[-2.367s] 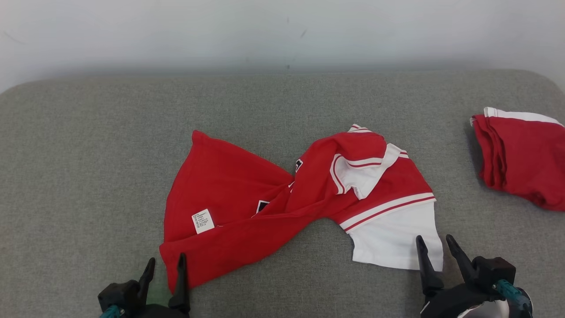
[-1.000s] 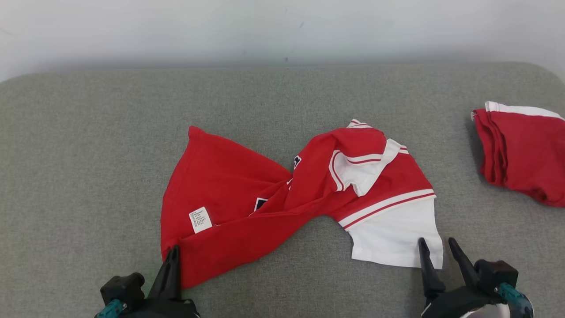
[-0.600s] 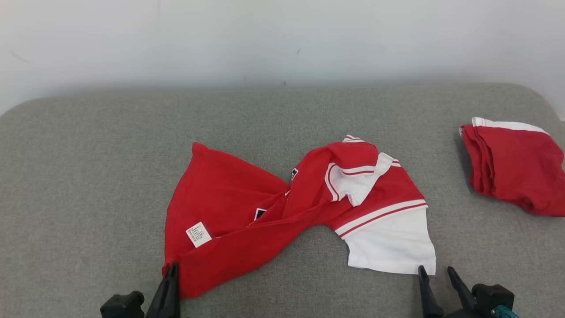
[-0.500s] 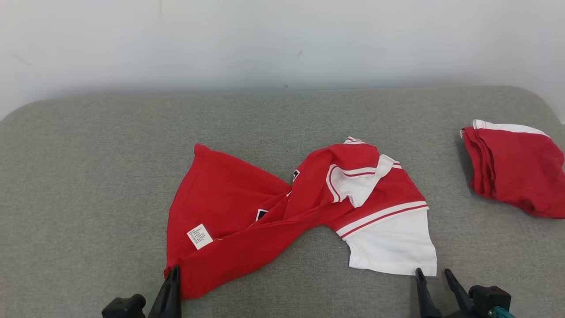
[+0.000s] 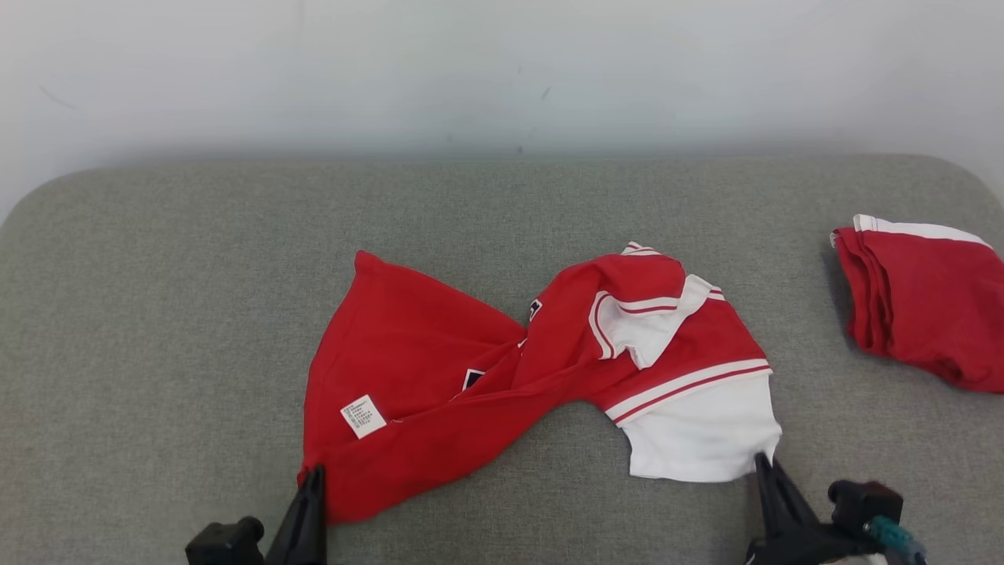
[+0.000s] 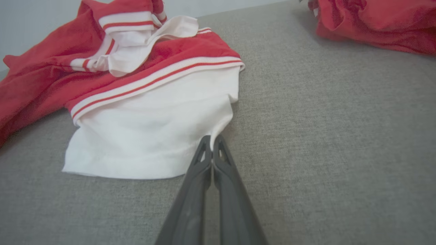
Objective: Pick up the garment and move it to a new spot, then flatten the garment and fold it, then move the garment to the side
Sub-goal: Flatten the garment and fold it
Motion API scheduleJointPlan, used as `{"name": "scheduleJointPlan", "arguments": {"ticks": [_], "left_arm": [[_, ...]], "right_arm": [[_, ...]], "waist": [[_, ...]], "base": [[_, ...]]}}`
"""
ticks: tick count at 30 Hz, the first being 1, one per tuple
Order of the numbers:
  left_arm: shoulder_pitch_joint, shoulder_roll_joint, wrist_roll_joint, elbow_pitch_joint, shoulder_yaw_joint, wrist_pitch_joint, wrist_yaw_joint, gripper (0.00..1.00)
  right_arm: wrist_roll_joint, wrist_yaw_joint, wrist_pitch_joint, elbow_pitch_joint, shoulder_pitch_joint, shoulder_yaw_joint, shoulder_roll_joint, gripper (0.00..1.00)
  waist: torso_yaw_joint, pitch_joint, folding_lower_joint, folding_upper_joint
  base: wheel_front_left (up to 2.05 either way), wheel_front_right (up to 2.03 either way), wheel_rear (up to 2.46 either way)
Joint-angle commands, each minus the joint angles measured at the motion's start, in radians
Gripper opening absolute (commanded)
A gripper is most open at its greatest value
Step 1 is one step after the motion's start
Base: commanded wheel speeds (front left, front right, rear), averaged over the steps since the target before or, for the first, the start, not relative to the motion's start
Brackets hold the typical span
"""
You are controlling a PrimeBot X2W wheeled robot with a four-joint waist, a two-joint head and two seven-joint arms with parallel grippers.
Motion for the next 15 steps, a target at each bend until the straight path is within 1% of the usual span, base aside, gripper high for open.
{"name": "scheduleJointPlan", "arguments": {"ticks": [1,3,4,9,12,15], "left_arm": [[-0.011,0.001,0.011,-0.019,0.006,-0.003,0.001,0.00],[-0.011,0.009,0.025,-0.045,0.005,-0.003,0.001,0.00],[-0.011,0.009,0.025,-0.045,0.005,-0.003,0.001,0.00],[-0.058,0.049,0.053,-0.124,0.015,-0.003,0.001,0.00],[-0.118,0.093,0.071,-0.190,0.015,-0.003,0.001,0.00],[-0.203,0.160,0.093,-0.243,-0.002,-0.003,0.002,0.00]], "right_arm": [[0.016,-0.002,0.000,-0.029,-0.011,-0.002,-0.001,0.00],[0.030,-0.002,0.000,-0.107,-0.012,-0.005,-0.002,0.00],[0.030,-0.002,0.000,-0.107,-0.012,-0.005,-0.002,0.00],[0.032,-0.002,0.000,-0.381,-0.014,-0.007,-0.022,0.00],[0.052,-0.002,0.000,-0.514,-0.065,-0.028,-0.044,0.00],[0.069,-0.002,0.000,-0.603,-0.138,-0.028,-0.071,0.00]], "waist": [[-0.002,-0.004,0.0000,-0.0001],[-0.004,-0.015,0.0000,-0.0001],[-0.004,-0.015,0.0000,-0.0001],[-0.011,-0.053,0.0000,-0.0001],[-0.012,-0.073,0.0000,-0.0001],[-0.011,-0.092,0.0000,-0.0001]], "base": [[0.00,0.00,0.00],[0.00,0.00,0.00],[0.00,0.00,0.00],[0.00,0.00,0.00],[0.00,0.00,0.00],[0.00,0.00,0.00]]}}
